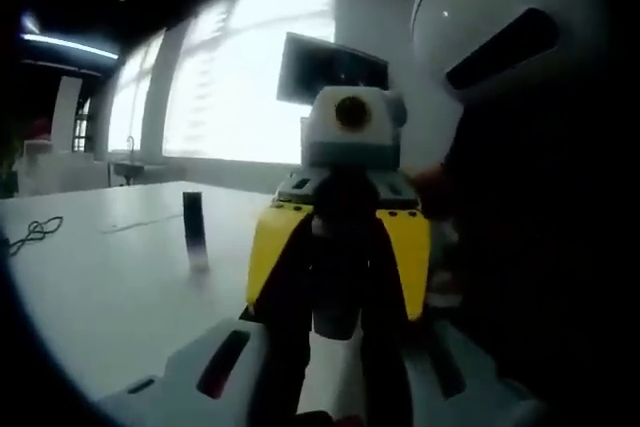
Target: Pick up cosmetic bottle twist off cap place on table pick up cap screw tight cap place on table
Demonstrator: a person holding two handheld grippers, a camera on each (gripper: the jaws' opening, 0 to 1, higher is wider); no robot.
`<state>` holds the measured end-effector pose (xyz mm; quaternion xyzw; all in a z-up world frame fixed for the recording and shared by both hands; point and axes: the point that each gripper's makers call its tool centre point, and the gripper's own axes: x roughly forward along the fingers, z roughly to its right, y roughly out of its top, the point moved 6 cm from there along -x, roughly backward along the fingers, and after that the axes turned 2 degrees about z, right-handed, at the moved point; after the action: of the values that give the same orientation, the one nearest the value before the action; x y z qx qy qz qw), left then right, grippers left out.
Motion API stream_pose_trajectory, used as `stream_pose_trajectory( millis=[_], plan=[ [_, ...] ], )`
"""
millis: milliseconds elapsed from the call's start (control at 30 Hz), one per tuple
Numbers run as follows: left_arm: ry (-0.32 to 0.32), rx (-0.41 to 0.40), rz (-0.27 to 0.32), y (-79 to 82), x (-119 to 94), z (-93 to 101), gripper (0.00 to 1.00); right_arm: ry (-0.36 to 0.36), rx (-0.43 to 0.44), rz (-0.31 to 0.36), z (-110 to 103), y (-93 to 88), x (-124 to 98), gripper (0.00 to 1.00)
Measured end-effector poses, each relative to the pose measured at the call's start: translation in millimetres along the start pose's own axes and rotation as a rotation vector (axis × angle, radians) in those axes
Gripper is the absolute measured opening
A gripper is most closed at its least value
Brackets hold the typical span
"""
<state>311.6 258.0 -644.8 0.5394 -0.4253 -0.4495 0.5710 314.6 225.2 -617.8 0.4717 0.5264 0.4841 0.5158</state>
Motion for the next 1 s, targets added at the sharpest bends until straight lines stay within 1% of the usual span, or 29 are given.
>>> stream_pose_trajectory(
  millis=[67,100,133,167,200,233,267,300,333,367,400,433,467,500,533,567,600,633,667,700,733,767,800,833,867,900,933,967,1000],
  plan=[
    [-0.006,-0.006,0.001,0.3,0.7,0.6,0.07,-0.006,0.015,0.005,-1.7,-0.2,-1.3,0.13],
    [-0.003,-0.007,0.007,1.2,0.8,0.3,0.07,-0.029,0.008,0.022,-1.6,1.2,-2.0,0.13],
    [0.013,-0.004,0.012,2.6,0.9,-1.3,0.07,-0.068,-0.016,0.027,0.7,2.7,-3.3,0.13],
    [0.012,0.002,0.011,3.0,0.7,-1.0,0.07,-0.077,-0.04,0.029,-1.6,3.4,-3.3,0.12],
    [0.032,0.028,0.015,4.3,0.9,-1.4,0.07,-0.094,-0.053,0.03,5.1,4.3,-3.8,0.12],
    [0.049,0.025,0.018,4.7,0.7,-2.5,0.06,-0.119,-0.047,0.033,7.9,4.6,-4.6,0.12],
    [0.042,0.023,0.008,4.4,0.2,-0.8,0.06,-0.114,-0.044,0.029,7.1,3.9,-4.7,0.12],
    [0.08,0.043,-0.002,4.2,-0.6,-3.9,0.06,-0.154,-0.07,0.03,9.7,5.3,-3.7,0.12],
    [0.066,0.04,-0.015,3.6,-0.1,-0.9,0.06,-0.134,-0.056,0.016,6.9,3.3,-3.0,0.12],
    [0.099,0.042,-0.014,3.4,-0.5,-2.4,0.06,-0.196,-0.063,0.033,11.9,5.5,-3.5,0.12],
    [0.092,0.031,-0.01,4.4,-0.9,-0.6,0.06,-0.164,-0.047,0.037,4.8,3.6,-1.5,0.12],
    [0.117,0.006,-0.013,3.6,-1.1,-0.5,0.06,-0.183,-0.014,0.025,7.3,2.0,-4.0,0.12],
    [0.145,0.023,0.002,5.7,-1.3,-2.1,0.05,-0.223,-0.038,0.057,13.4,6.6,-4.1,0.12],
    [0.138,0.022,-0.008,4.9,-1.0,-0.4,0.05,-0.2,-0.024,0.048,8.6,4.4,-3.7,0.12],
    [0.184,0.055,-0.012,5.1,-1.8,-4.4,0.05,-0.247,-0.044,0.057,11.7,5.4,-5.9,0.12],
    [0.16,0.051,-0.023,3.5,-1.1,-0.6,0.05,-0.22,-0.04,0.054,4.4,2.6,-4.4,0.12],
    [0.188,0.063,-0.036,2.4,-1.5,-2.9,0.05,-0.244,-0.027,0.056,6.7,0.8,-6.0,0.12],
    [0.176,0.06,-0.035,3.0,-0.3,-0.9,0.05,-0.241,-0.036,0.069,3.7,0.0,-5.2,0.12],
    [0.178,0.056,-0.049,1.6,-0.8,-2.3,0.05,-0.264,-0.018,0.078,8.8,-0.2,-7.1,0.12],
    [0.193,0.066,-0.043,2.3,-0.5,-3.2,0.05,-0.263,-0.026,0.078,7.9,-1.5,-7.7,0.11],
    [0.194,0.064,-0.058,1.5,0.4,-3.1,0.05,-0.27,-0.024,0.075,8.2,-3.0,-8.3,0.11],
    [0.214,0.077,-0.065,0.7,0.0,-4.4,0.05,-0.307,-0.039,0.091,12.3,-1.5,-9.2,0.11],
    [0.208,0.074,-0.069,0.5,0.3,-3.5,0.05,-0.293,-0.036,0.086,9.3,-3.4,-8.5,0.11],
    [0.219,0.075,-0.078,-0.3,-0.3,-4.4,0.05,-0.303,-0.001,0.084,9.9,-5.5,-9.0,0.11],
    [0.229,0.078,-0.074,0.4,0.8,-4.0,0.05,-0.312,-0.021,0.098,11.3,-4.5,-9.2,0.11],
    [0.233,0.081,-0.086,-0.5,0.0,-4.9,0.05,-0.315,-0.006,0.097,12.2,-6.1,-9.7,0.11],
    [0.256,0.103,-0.087,-0.7,-0.5,-6.6,0.05,-0.349,-0.019,0.107,15.9,-5.2,-11.2,0.11],
    [0.252,0.1,-0.094,-2.7,-1.8,-5.7,0.05,-0.338,-0.009,0.101,13.9,-7.2,-10.3,0.11],
    [0.266,0.101,-0.093,-3.4,-2.9,-8.1,0.05,-0.367,-0.001,0.11,17.3,-7.4,-10.9,0.11]
  ],
)
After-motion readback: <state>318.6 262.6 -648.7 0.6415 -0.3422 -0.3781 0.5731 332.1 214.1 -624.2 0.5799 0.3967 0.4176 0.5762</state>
